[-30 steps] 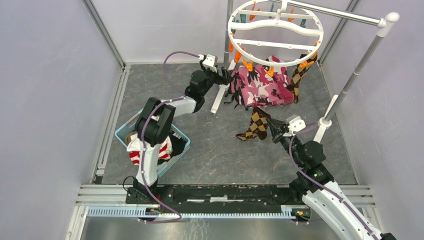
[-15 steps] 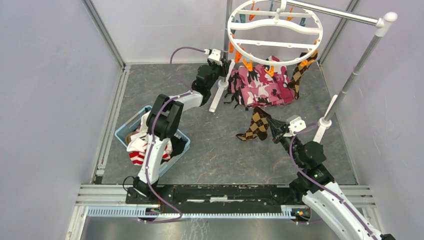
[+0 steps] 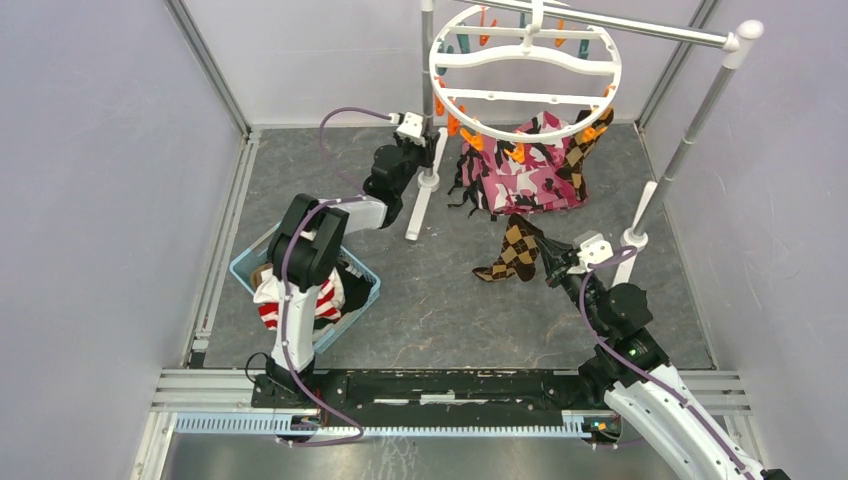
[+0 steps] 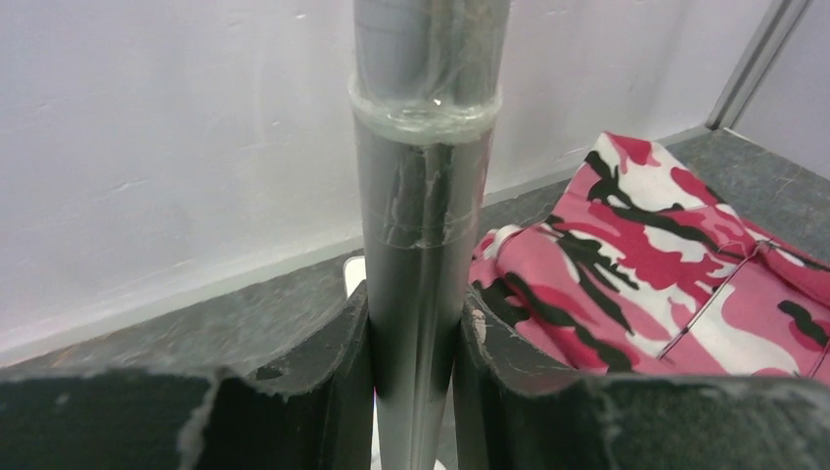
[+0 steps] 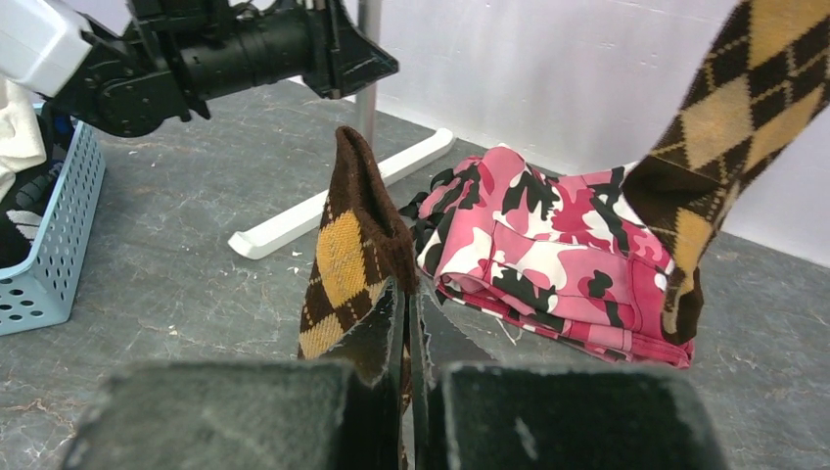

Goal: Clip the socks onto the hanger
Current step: Move the clothesline to the center of the board.

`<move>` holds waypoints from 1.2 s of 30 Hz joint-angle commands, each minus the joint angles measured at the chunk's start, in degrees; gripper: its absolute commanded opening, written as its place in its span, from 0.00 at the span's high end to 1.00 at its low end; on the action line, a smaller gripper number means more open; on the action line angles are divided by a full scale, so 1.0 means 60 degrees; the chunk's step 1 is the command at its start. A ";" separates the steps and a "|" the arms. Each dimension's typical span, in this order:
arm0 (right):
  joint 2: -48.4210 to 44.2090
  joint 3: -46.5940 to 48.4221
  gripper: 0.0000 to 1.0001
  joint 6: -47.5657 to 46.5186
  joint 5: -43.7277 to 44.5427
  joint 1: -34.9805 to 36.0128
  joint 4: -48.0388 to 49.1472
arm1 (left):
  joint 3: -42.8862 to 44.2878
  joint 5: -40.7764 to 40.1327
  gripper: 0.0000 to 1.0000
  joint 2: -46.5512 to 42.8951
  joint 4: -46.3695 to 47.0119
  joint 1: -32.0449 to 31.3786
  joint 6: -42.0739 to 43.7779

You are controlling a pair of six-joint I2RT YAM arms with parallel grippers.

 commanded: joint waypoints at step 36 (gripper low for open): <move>0.0080 -0.0028 1.00 0.0098 0.1117 0.0029 0.0212 | -0.4193 0.0883 0.27 -0.4593 0.1019 0.2948 -0.3187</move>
